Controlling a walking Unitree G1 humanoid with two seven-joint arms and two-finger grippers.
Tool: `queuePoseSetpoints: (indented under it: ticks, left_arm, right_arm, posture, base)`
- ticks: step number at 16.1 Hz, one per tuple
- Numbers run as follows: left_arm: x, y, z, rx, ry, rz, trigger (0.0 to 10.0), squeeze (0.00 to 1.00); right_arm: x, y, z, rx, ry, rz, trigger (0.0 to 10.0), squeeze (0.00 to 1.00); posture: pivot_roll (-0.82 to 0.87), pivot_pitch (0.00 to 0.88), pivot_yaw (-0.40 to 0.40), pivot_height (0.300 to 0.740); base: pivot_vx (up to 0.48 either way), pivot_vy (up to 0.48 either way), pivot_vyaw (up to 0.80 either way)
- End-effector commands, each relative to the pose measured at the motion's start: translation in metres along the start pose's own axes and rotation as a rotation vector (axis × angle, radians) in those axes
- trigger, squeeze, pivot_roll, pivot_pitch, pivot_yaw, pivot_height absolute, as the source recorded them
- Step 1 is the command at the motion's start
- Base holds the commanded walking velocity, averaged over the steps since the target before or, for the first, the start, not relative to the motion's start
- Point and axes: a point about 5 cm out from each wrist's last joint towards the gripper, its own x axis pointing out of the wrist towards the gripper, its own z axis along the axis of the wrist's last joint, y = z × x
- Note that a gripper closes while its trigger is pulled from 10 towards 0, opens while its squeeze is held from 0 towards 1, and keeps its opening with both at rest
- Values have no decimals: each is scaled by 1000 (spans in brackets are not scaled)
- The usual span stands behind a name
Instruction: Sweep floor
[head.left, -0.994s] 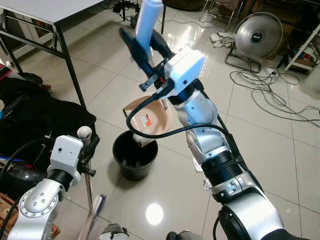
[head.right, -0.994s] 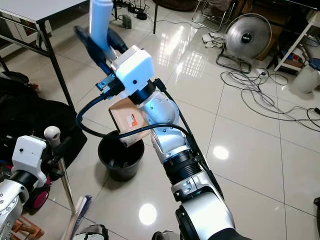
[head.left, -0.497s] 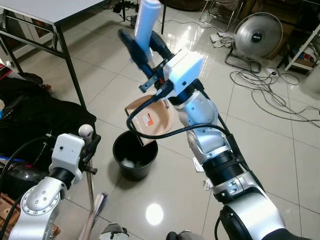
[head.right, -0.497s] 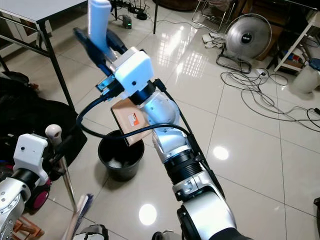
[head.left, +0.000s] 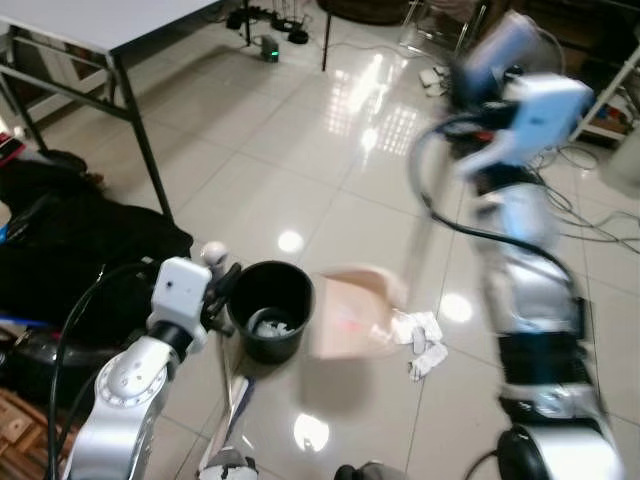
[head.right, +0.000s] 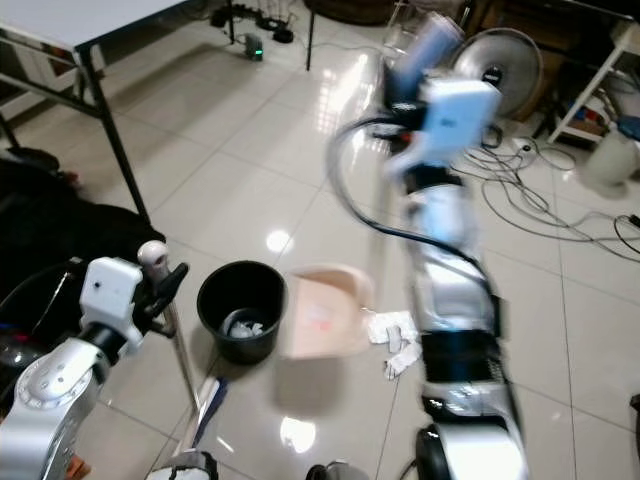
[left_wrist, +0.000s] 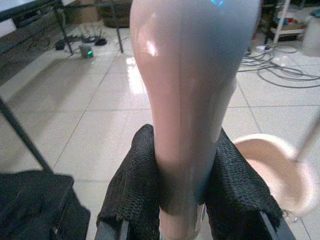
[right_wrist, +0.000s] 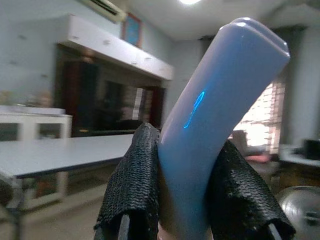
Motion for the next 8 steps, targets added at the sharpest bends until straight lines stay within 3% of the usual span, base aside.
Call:
queuePoseSetpoints:
  ticks: [1, 4, 8]
  left_arm:
    - [6, -6, 7, 14, -39, -28, 10000, 0]
    - [13, -14, 7, 9, -42, -66, 10000, 0]
    - [24, -29, 3, -4, -44, -123, 10000, 0]
  right_arm:
    - [-5, -14, 21, -98, -70, -36, 10000, 0]
    - [-21, -31, 22, -243, -22, -96, 10000, 0]
    - [-52, -50, 24, -191, 103, -223, 10000, 0]
  posture:
    - [49, 42, -71, 740]
    - [27, 40, -62, 740]
    - [-43, 37, -62, 740]
  base:
    - [0, 0, 0]
    - [0, 0, 0]
    - [0, 0, 0]
